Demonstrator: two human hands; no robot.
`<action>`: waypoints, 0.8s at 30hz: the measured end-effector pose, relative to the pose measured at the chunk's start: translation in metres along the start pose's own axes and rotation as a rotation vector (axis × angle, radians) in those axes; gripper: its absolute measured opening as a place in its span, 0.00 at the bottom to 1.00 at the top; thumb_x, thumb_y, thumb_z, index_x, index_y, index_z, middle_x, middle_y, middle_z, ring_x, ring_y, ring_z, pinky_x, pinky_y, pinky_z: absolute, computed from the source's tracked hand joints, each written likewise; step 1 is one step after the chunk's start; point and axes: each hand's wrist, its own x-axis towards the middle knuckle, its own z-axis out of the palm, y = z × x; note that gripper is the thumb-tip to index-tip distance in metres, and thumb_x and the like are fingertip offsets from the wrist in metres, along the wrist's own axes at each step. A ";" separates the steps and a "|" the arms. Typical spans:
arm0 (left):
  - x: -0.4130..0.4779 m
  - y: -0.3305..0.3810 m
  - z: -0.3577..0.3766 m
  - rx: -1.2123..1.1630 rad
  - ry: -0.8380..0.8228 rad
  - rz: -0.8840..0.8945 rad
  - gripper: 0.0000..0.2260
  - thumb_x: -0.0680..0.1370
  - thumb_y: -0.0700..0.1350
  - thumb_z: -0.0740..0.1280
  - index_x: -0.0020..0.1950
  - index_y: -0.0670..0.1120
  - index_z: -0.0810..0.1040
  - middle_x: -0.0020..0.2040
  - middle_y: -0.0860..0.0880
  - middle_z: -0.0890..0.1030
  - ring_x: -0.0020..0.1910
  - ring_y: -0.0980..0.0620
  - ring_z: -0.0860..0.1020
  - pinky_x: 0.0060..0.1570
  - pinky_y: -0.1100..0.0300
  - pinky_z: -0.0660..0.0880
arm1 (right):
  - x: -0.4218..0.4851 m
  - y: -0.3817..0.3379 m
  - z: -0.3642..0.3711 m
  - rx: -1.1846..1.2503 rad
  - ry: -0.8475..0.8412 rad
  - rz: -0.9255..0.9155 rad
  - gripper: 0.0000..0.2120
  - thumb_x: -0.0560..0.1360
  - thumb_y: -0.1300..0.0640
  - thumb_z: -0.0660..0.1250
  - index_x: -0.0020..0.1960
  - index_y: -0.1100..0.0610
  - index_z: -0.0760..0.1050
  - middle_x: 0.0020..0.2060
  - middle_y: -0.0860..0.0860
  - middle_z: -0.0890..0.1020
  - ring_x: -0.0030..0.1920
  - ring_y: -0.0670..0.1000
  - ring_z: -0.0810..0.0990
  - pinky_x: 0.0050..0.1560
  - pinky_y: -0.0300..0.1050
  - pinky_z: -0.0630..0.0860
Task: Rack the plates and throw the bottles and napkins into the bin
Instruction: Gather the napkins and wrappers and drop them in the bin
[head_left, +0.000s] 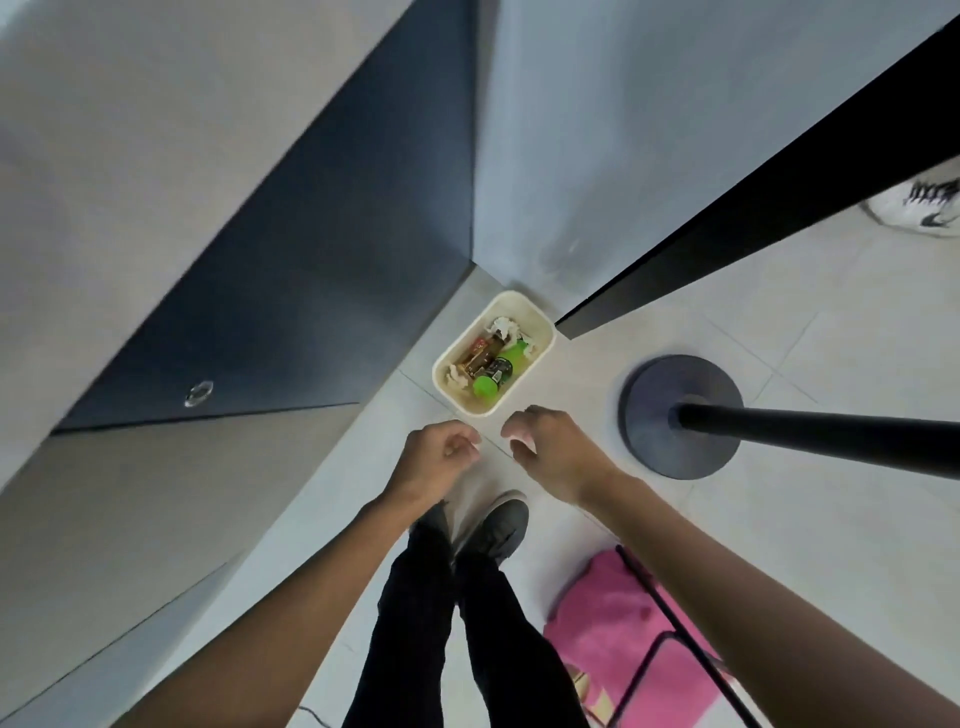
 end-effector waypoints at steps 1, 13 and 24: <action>-0.019 0.005 -0.004 -0.003 -0.001 -0.007 0.11 0.74 0.33 0.66 0.45 0.47 0.82 0.41 0.47 0.84 0.41 0.51 0.81 0.54 0.52 0.79 | -0.014 -0.011 -0.005 -0.011 -0.019 -0.006 0.13 0.77 0.62 0.62 0.59 0.58 0.79 0.55 0.56 0.80 0.56 0.56 0.79 0.57 0.45 0.72; -0.237 0.030 -0.056 -0.090 0.212 -0.054 0.16 0.76 0.35 0.63 0.42 0.56 0.81 0.40 0.48 0.85 0.42 0.48 0.82 0.48 0.53 0.79 | -0.157 -0.170 -0.002 -0.088 -0.157 -0.258 0.11 0.77 0.62 0.63 0.57 0.58 0.79 0.52 0.54 0.80 0.51 0.53 0.78 0.56 0.49 0.74; -0.393 -0.025 -0.127 -0.297 0.611 -0.006 0.12 0.78 0.33 0.61 0.52 0.44 0.82 0.42 0.52 0.84 0.39 0.59 0.82 0.45 0.65 0.77 | -0.199 -0.317 0.048 -0.152 -0.203 -0.569 0.10 0.78 0.61 0.64 0.57 0.55 0.80 0.51 0.47 0.79 0.52 0.47 0.78 0.56 0.42 0.74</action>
